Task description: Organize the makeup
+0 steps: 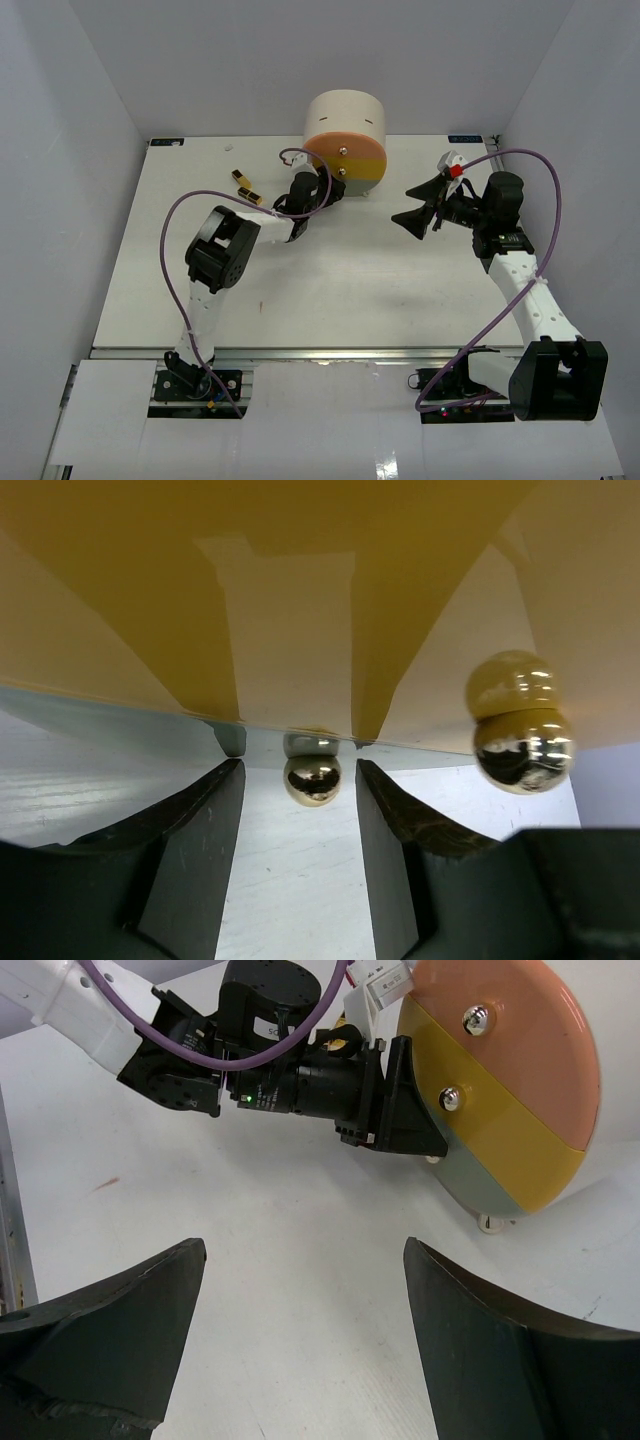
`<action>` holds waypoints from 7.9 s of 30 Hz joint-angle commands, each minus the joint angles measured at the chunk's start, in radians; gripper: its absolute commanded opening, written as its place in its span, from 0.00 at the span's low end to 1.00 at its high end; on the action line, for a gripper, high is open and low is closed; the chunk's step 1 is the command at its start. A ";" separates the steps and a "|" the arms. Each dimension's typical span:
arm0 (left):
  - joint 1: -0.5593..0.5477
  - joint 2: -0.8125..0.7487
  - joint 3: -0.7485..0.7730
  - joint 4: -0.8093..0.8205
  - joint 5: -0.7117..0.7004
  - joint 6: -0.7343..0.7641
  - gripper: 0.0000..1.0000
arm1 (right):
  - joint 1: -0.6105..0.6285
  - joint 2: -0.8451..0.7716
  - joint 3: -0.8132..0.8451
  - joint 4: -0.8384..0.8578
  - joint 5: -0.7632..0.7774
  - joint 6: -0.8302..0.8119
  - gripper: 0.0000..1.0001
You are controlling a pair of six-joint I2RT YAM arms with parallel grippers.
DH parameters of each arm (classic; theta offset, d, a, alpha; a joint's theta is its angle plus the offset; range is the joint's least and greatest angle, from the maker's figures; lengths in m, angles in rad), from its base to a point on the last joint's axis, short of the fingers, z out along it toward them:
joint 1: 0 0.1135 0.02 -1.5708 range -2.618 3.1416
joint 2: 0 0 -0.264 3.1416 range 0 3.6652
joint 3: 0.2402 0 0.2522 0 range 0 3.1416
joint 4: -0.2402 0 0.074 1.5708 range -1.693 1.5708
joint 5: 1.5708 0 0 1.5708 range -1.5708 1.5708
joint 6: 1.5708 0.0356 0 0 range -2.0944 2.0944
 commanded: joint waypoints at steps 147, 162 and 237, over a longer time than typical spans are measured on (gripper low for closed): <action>0.454 -0.006 0.394 -1.105 0.126 0.078 0.72 | 0.087 -0.055 -0.037 0.024 0.005 -0.093 0.97; 0.452 0.011 0.409 -1.178 0.031 0.060 0.39 | 0.074 -0.071 -0.041 0.016 -0.005 -0.104 0.97; 0.518 0.183 0.835 -1.334 0.047 -0.293 0.82 | 0.037 -0.027 -0.051 -0.012 -0.007 -0.156 0.97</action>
